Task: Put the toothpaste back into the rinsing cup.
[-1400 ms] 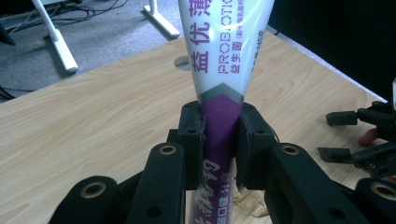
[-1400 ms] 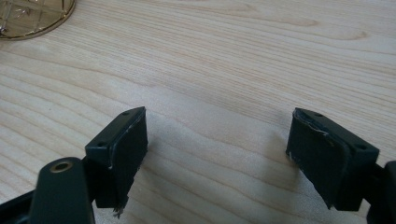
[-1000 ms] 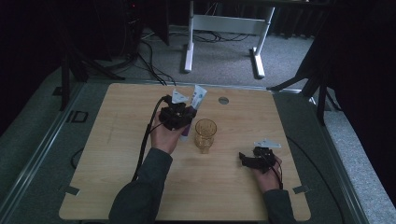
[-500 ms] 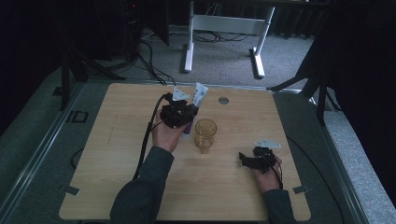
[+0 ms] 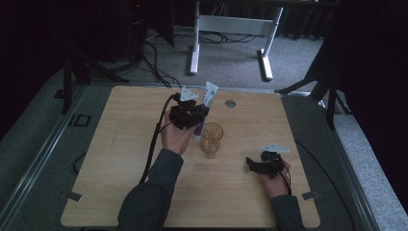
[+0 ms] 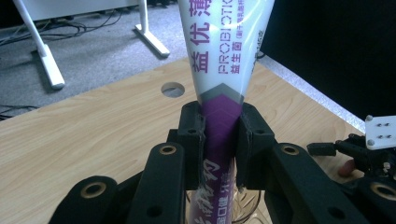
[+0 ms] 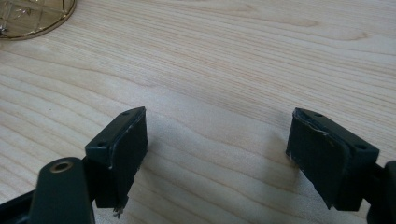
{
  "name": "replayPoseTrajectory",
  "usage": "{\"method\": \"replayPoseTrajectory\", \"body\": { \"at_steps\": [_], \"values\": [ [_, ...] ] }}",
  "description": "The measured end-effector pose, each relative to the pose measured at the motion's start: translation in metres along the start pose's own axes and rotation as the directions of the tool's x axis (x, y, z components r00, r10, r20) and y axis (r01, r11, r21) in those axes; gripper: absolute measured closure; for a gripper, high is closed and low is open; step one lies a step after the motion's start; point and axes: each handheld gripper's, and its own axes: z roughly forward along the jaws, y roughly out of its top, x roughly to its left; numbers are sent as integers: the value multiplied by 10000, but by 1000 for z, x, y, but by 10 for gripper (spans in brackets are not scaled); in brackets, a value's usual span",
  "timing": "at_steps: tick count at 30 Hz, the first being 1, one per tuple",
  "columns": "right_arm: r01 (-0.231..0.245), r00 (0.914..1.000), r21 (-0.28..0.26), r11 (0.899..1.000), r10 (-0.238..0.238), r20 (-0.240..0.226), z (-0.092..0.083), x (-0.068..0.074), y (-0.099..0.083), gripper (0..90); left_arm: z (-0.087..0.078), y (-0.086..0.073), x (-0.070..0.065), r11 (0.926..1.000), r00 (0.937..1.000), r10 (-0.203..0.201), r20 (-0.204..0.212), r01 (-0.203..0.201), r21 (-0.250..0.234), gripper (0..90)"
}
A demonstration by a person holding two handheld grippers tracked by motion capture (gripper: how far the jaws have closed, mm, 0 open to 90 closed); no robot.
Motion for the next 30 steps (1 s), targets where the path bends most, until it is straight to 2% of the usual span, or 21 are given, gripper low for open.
{"method": "replayPoseTrajectory", "body": {
  "at_steps": [10,13,30],
  "values": [
    [2,10000,0,10000,-2,-3,0,0,0,199,7,2,-2,9995,9999,34,155,-29,-313,745],
    [-5,10000,1,10000,5,1,0,0,0,199,8,4,-3,9991,9997,159,169,-152,-393,745],
    [1,10000,-1,10000,-1,4,0,0,0,199,24,7,-7,9979,9996,75,255,-58,-650,745]
  ]
}}
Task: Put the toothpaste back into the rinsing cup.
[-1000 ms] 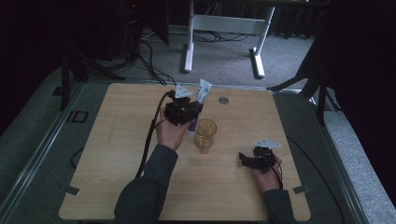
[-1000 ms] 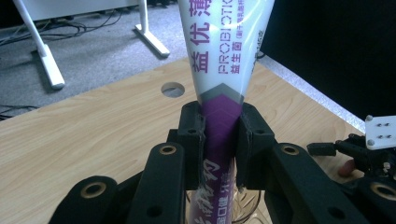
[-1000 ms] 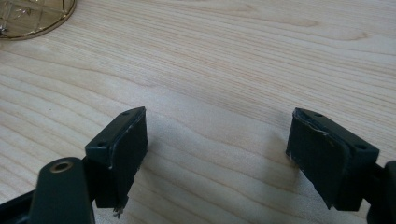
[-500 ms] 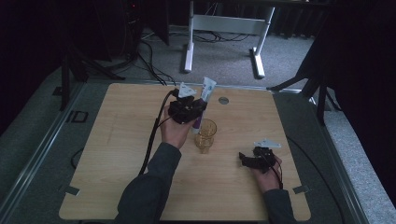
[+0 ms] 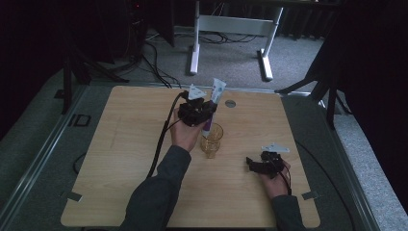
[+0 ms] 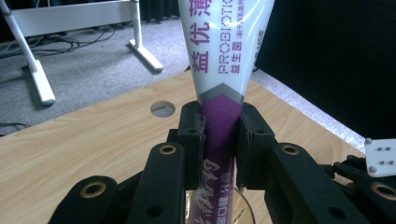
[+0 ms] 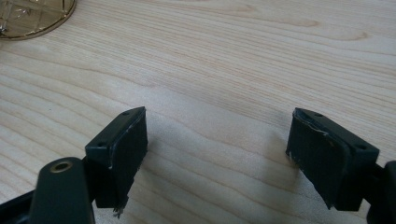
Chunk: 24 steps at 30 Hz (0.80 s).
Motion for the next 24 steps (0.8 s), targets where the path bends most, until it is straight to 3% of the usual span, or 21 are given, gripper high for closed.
{"method": "replayPoseTrajectory", "body": {
  "at_steps": [5,12,24],
  "values": [
    [0,10000,1,10000,0,-6,0,0,0,199,4,0,-3,9999,9998,139,110,-138,-65,744],
    [4,10000,4,10000,-4,-9,0,0,0,199,14,-2,-4,10000,9999,-15,112,16,-72,744],
    [-7,10000,-1,10000,7,-12,0,0,0,199,27,-8,-8,9988,9994,340,-63,-337,343,743]
  ]
}}
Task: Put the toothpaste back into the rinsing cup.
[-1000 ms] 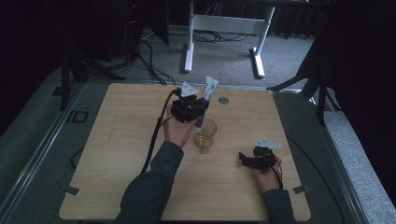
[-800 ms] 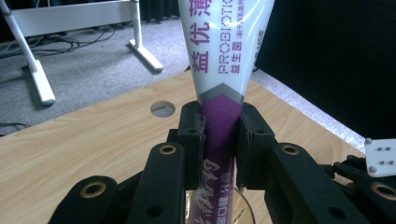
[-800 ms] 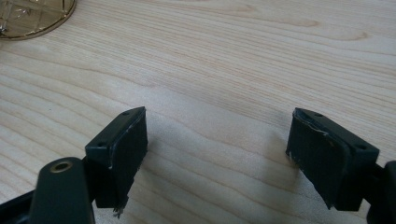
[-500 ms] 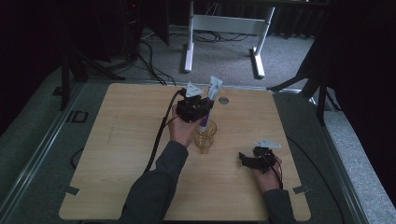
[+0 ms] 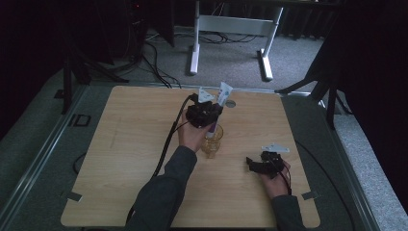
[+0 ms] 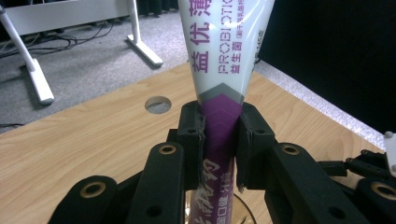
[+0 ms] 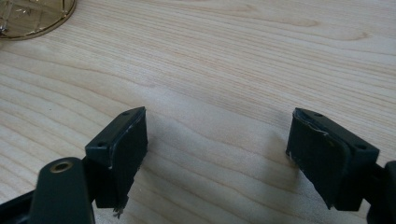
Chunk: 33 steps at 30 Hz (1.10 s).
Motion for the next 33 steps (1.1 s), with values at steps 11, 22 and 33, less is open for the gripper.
{"method": "replayPoseTrajectory", "body": {
  "at_steps": [11,22,33],
  "values": [
    [-5,10000,2,10000,5,12,0,0,0,199,8,-12,1,9994,10000,90,21,-91,334,743],
    [19,10000,-1,10000,-19,-18,0,0,0,199,15,-22,3,9976,10000,66,9,-67,696,741],
    [27,10000,-1,10000,-27,-13,0,0,0,199,21,-37,4,9953,10000,-85,29,82,965,737]
  ]
}}
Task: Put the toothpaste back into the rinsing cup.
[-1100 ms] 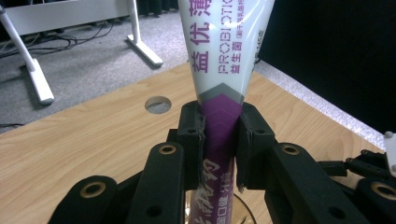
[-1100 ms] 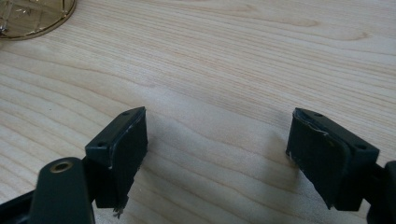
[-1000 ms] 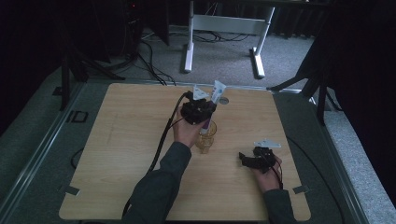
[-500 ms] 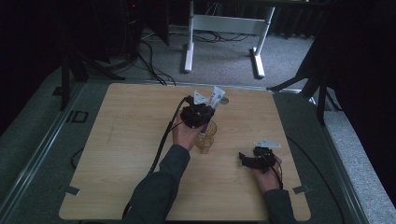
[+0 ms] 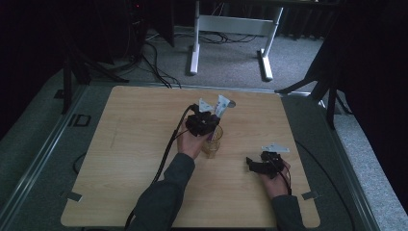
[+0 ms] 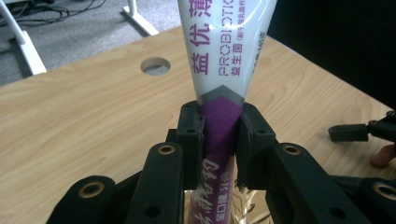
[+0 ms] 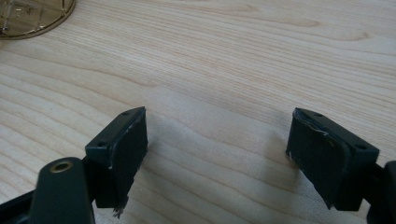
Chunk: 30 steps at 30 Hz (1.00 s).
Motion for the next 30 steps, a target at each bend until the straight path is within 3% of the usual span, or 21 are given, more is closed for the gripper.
{"method": "replayPoseTrajectory", "body": {
  "at_steps": [8,9,12,16,24,30],
  "values": [
    [14,10000,12,10000,-14,-3,0,0,0,199,7,-17,-2,9987,9996,149,-238,-137,501,714],
    [-9,10000,4,10000,9,-4,0,0,0,199,5,-18,-2,9996,9998,97,-161,-93,250,692],
    [4,10000,12,10000,-4,-6,0,0,0,199,-7,-22,2,9973,9974,-236,680,282,-674,580],
    [16,10000,4,10000,-16,-4,0,0,0,199,-18,-28,1,9955,9999,166,29,-163,-934,495],
    [14,10000,0,10000,-14,-11,0,0,0,199,-43,-43,16,9886,9989,-294,-358,238,-1485,436],
    [37,10000,-4,10000,-38,-16,0,0,0,199,-60,-66,38,9920,9906,-723,-1158,593,-1118,416]
  ]
}}
